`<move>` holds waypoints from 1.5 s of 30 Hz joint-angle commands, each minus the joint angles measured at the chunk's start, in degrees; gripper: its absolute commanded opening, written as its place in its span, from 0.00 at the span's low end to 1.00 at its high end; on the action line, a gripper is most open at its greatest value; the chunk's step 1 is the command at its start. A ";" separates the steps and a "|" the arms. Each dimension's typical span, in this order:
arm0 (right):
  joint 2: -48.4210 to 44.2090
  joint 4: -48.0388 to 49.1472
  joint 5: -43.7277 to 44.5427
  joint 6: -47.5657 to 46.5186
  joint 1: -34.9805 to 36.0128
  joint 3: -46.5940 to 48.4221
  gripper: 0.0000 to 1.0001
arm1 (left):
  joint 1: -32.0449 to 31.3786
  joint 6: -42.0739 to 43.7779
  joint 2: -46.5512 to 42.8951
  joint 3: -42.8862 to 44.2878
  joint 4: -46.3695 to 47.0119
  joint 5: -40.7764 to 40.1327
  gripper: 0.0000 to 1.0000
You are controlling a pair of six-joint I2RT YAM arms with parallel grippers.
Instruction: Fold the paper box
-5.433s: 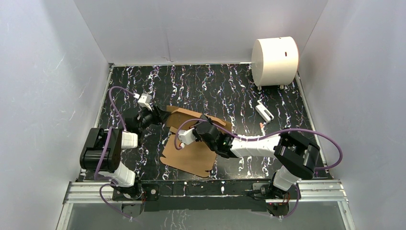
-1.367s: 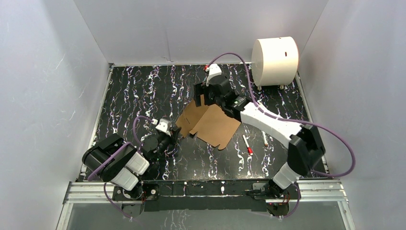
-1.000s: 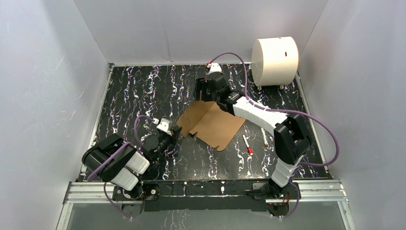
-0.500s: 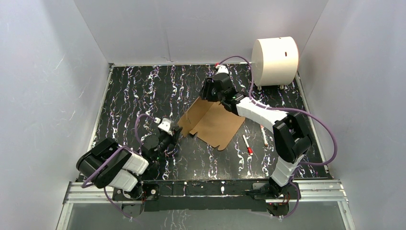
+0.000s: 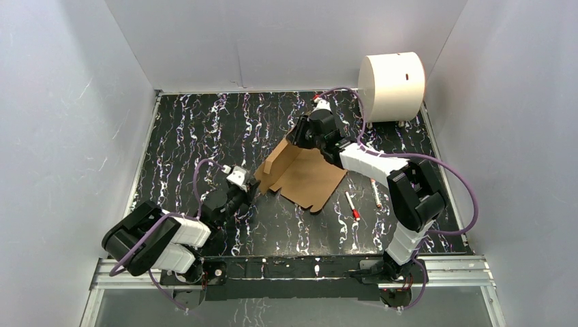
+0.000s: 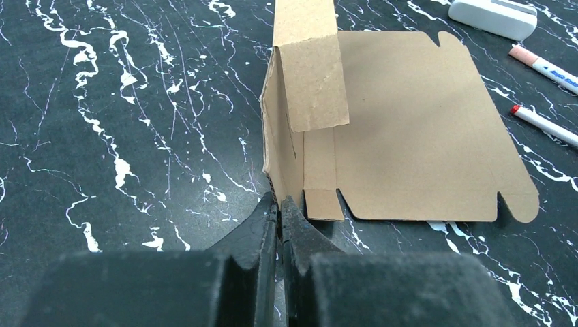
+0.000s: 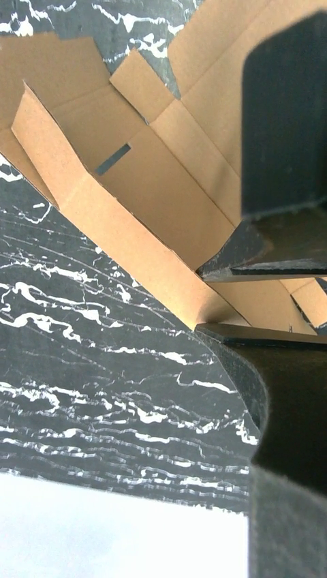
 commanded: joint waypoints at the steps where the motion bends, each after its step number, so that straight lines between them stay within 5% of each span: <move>1: -3.15 4.18 -1.83 3.02 -0.58 -3.14 0.30 | -0.36 2.33 -2.45 2.03 -5.21 0.96 0.00; 15: -9.82 11.58 2.60 16.19 1.24 -12.47 0.08 | -0.09 4.91 -7.29 11.51 -23.19 -3.85 0.00; 26: -9.17 9.52 14.43 20.81 4.89 -10.61 0.07 | -2.59 -9.36 -6.68 12.05 -22.57 -2.53 0.00; 38: -10.51 10.78 16.97 15.97 4.93 -11.91 0.07 | -3.57 -14.47 -15.25 7.04 -23.66 6.33 0.10; 45: -9.55 14.95 15.87 16.04 4.93 -13.86 0.07 | -4.87 -15.96 -12.13 8.54 -23.72 9.62 0.18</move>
